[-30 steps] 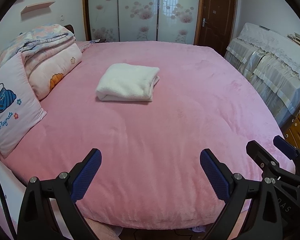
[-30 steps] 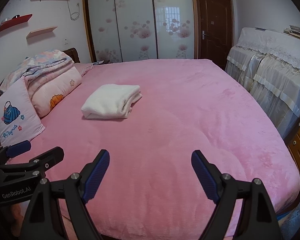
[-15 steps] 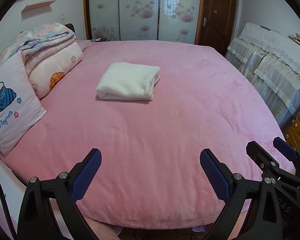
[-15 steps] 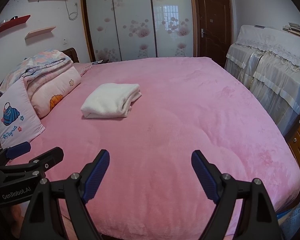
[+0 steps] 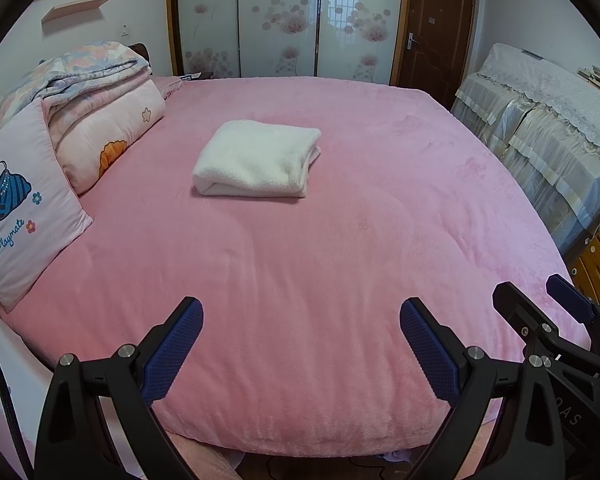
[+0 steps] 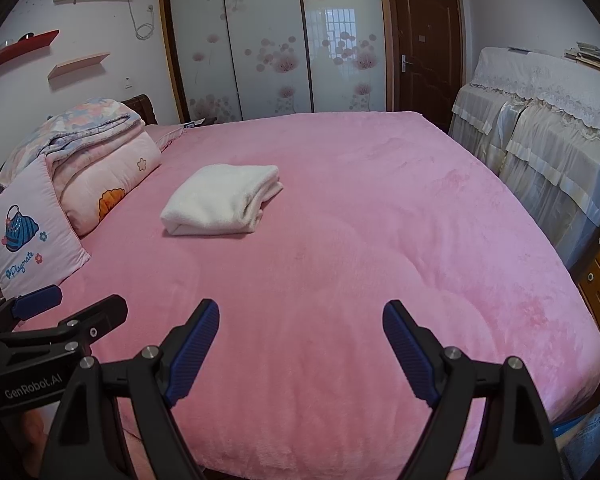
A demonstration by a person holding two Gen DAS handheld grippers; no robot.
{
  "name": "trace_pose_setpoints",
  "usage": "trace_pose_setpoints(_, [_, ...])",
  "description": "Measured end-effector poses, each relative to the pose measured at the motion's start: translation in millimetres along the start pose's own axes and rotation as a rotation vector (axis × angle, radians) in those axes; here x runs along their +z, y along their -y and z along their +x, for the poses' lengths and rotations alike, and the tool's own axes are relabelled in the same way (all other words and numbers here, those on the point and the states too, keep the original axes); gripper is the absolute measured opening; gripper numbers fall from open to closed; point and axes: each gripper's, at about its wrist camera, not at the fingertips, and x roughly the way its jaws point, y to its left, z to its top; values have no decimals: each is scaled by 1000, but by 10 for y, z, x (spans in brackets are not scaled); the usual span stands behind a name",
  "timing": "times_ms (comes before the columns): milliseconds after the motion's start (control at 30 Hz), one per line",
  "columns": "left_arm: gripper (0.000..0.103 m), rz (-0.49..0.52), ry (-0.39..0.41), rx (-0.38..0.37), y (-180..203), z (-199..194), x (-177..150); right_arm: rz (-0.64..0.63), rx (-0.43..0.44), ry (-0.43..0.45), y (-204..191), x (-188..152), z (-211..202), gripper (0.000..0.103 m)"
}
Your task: Fold large clothes
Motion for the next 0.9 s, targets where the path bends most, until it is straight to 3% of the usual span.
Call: trace_pose_setpoints(900, [98,1,-15,10,0,47,-11,6,0,-8,11,-40,29,85])
